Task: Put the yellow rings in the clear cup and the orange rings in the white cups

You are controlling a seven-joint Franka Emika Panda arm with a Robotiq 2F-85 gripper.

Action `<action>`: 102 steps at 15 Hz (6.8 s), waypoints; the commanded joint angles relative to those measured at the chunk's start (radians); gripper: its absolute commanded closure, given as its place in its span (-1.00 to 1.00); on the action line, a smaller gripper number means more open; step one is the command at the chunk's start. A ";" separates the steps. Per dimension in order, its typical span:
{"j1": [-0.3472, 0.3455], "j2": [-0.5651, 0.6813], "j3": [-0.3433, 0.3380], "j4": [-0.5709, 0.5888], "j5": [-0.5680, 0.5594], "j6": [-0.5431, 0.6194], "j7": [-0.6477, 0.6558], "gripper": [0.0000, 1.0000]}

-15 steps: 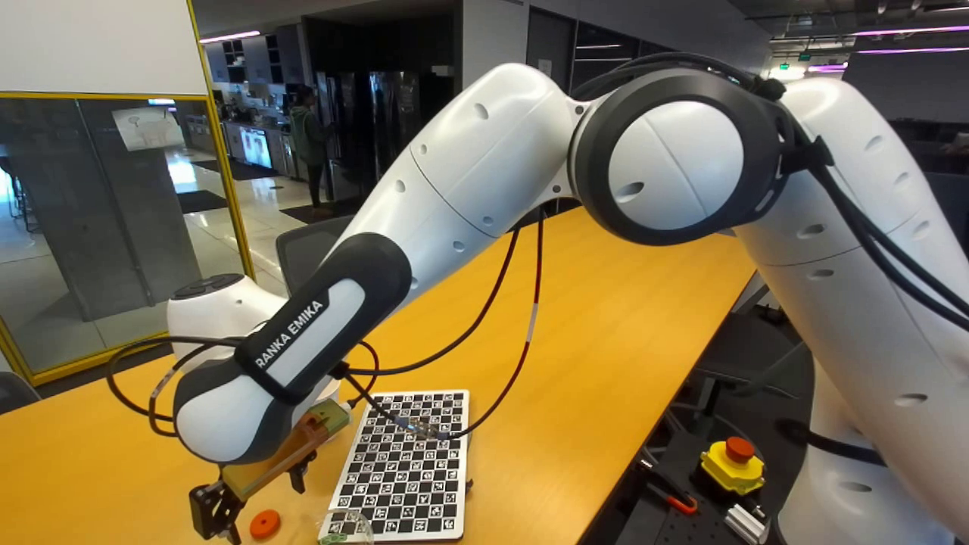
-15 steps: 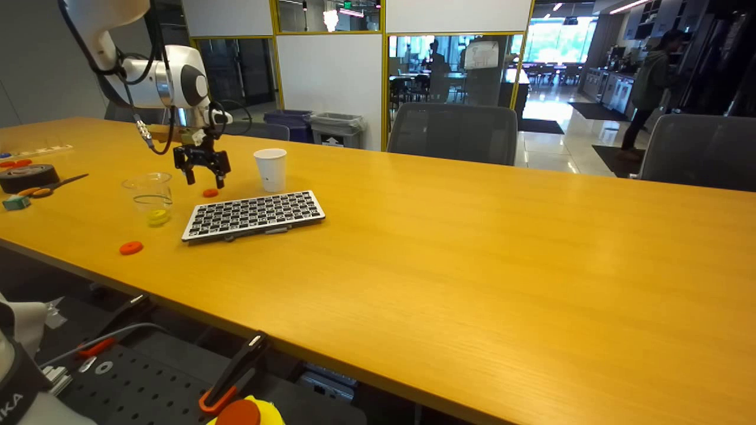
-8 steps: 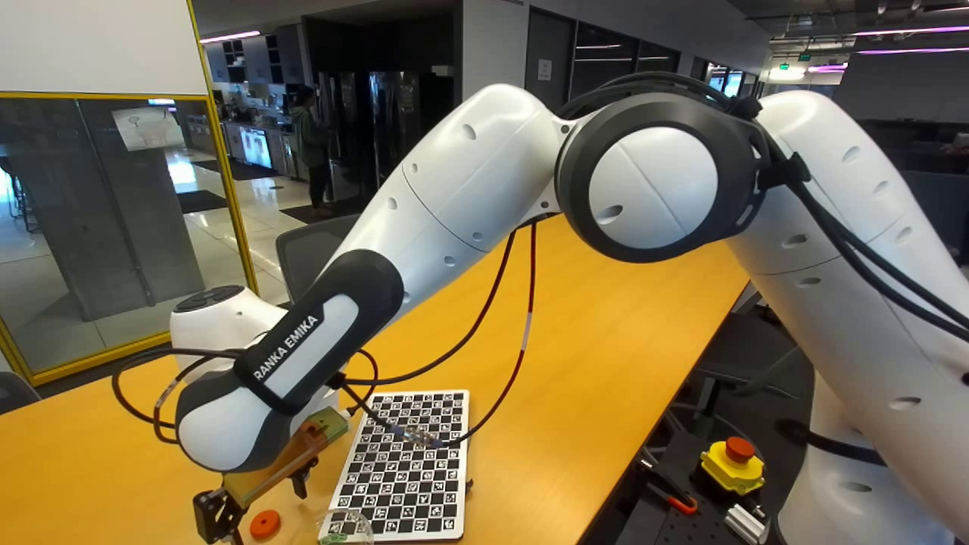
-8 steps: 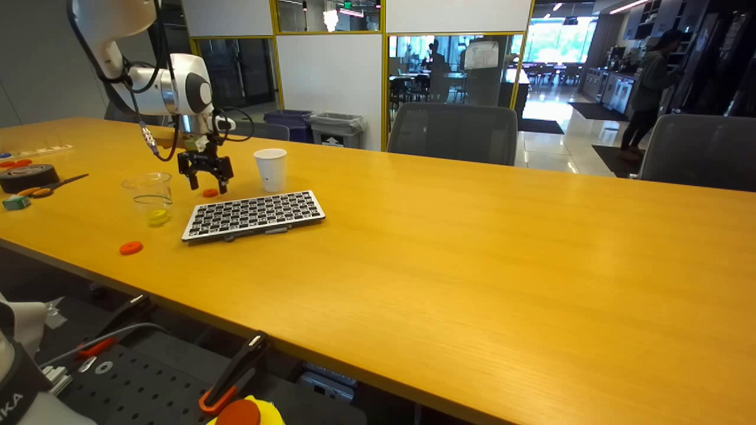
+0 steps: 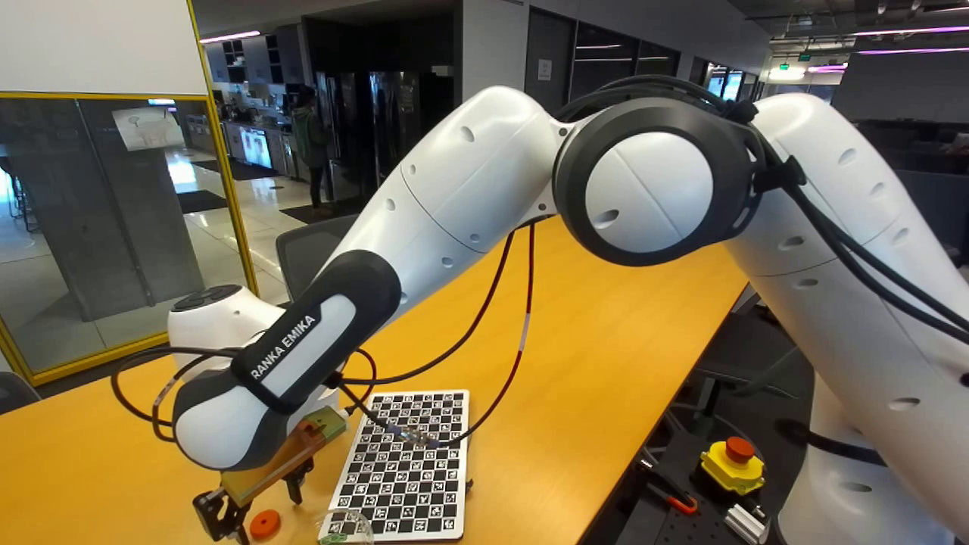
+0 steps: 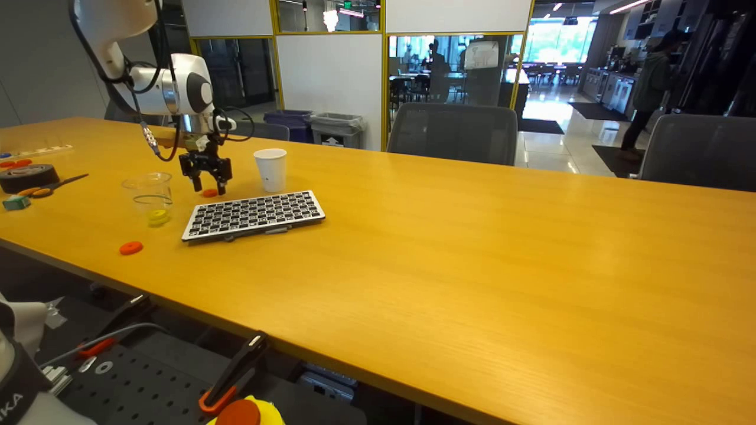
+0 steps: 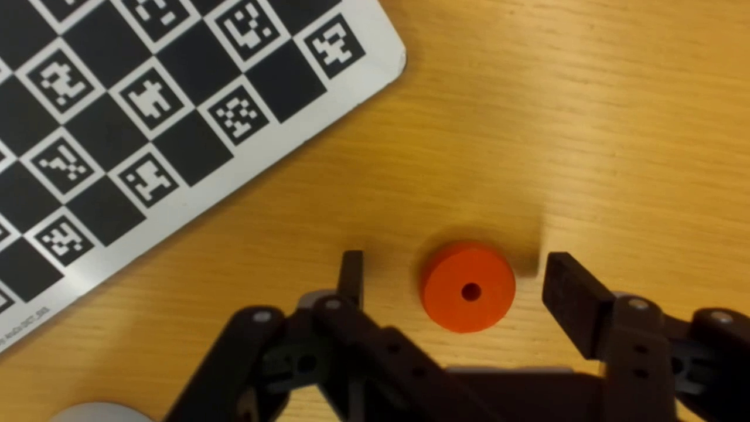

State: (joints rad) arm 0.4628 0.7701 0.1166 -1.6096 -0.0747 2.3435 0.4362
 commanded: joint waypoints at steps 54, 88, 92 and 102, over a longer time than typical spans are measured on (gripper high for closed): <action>-0.130 -0.134 -0.069 0.217 -0.052 -0.429 -0.028 -1.00; -0.153 -0.801 0.173 -1.011 0.056 0.222 -0.297 -1.00; -0.136 -0.802 0.203 -1.020 0.041 0.239 -0.297 -1.00; -0.131 -0.838 0.202 -0.986 0.241 0.207 -0.479 -1.00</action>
State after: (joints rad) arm 0.3286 -0.0227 0.3189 -2.6009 0.0942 2.5895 0.0115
